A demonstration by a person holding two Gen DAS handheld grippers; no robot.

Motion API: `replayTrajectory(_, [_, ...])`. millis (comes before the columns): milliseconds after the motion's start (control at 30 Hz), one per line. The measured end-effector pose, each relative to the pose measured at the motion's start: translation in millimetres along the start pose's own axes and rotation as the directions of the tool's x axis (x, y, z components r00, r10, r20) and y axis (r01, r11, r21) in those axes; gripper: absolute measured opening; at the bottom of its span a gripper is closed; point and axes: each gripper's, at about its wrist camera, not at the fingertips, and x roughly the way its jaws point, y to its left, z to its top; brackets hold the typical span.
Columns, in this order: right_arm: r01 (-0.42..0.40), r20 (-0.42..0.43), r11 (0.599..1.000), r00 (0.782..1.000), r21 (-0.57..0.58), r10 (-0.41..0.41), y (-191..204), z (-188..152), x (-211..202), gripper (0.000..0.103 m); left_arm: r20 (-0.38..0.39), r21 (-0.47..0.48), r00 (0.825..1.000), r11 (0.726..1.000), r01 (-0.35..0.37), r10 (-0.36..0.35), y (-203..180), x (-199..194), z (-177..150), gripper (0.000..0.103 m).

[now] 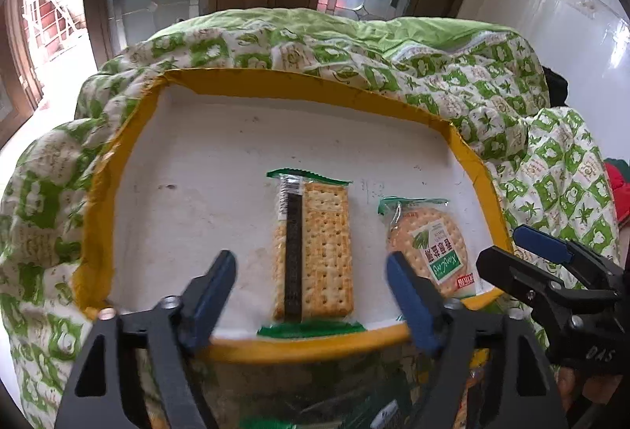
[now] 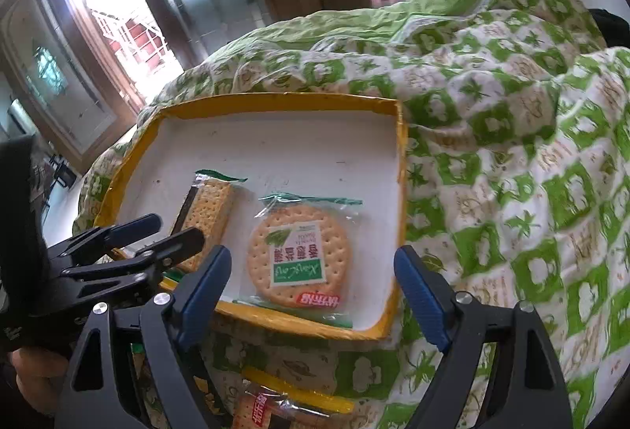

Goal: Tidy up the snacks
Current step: 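Withdraw both tools from the tray toward the remaining packs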

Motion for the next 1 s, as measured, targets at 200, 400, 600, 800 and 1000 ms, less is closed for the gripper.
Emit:
replayTrajectory(200, [0.010,0.044,0.999,0.999,0.036,-0.011,-4.2,-8.2,-15.7,0.088,0.035,-0.026,0.999,0.999,0.023,-0.022,8.7,-23.6,-12.4,0.087])
replayTrajectory(400, [0.012,0.086,0.999,0.996,0.053,-0.016,-3.1,-23.4,-36.5,0.092,0.072,0.022,0.997,1.000,-0.013,0.011,7.5,-56.5,-28.7,0.087])
replayTrajectory(600, [0.008,0.083,0.999,0.997,0.032,-0.011,7.5,-48.6,-48.9,0.097,0.095,0.019,0.995,1.000,-0.011,0.009,15.5,-78.6,-51.2,0.087])
replayTrajectory(800, [0.017,0.064,1.000,0.998,0.000,-0.017,16.2,-62.8,-50.2,0.097,0.095,0.002,0.995,1.000,-0.014,0.014,25.4,-92.4,-72.6,0.087])
replayTrajectory(1000, [-0.002,0.057,1.000,0.998,0.007,0.001,17.6,-74.2,-57.3,0.097,0.104,-0.005,0.994,0.999,-0.041,0.041,37.1,-108.3,-98.5,0.087])
